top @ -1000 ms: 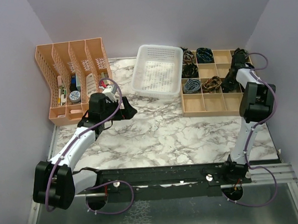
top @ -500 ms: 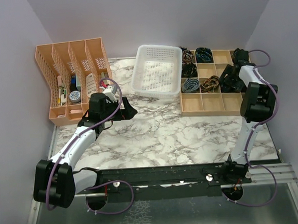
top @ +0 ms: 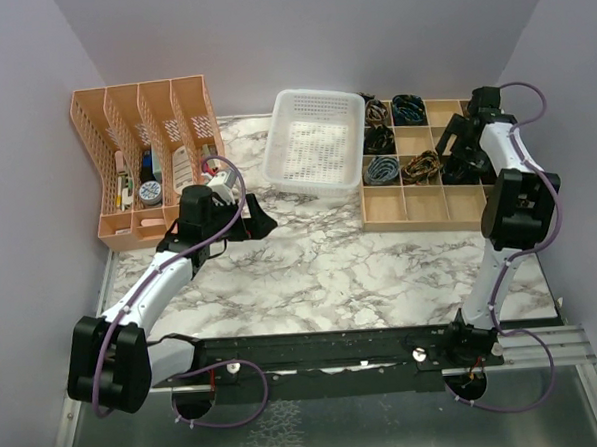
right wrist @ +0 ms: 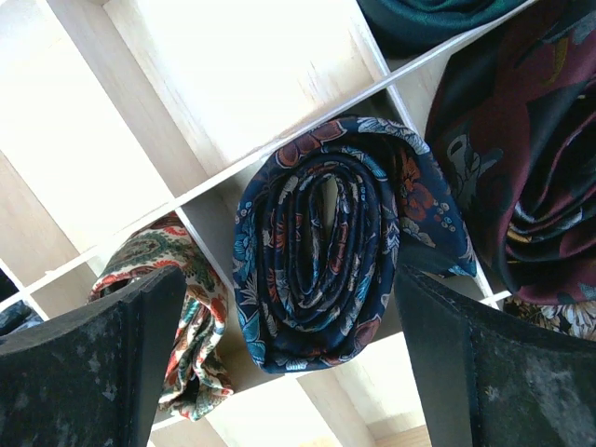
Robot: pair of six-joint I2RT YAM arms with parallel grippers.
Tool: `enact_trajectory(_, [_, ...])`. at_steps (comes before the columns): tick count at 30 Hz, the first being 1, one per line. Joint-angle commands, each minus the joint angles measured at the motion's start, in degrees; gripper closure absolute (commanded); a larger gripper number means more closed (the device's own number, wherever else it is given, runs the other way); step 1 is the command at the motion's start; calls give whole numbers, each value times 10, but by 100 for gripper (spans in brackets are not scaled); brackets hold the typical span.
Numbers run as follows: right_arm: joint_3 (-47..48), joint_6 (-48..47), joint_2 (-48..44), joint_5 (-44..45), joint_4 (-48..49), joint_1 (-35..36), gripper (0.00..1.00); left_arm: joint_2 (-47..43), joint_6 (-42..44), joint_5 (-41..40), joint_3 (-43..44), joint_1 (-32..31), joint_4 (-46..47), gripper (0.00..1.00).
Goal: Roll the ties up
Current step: Reset both arms
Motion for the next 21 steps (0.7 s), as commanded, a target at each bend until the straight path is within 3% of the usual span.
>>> enact_trajectory(1, [21, -11, -11, 31, -23, 2, 0, 3, -2, 21, -6, 3, 14, 1])
enact_trajectory(12, [-50, -20, -142, -6, 36, 1, 0, -57, -3, -43, -12, 3, 16, 1])
enact_trajectory(16, [-146, -30, -238, -49, 102, 2, 0, -97, -6, -98, -11, 3, 3, 1])
enact_trajectory(21, [-321, -43, -371, -195, 239, 2, 0, -150, -20, -175, -10, 3, -35, 1])
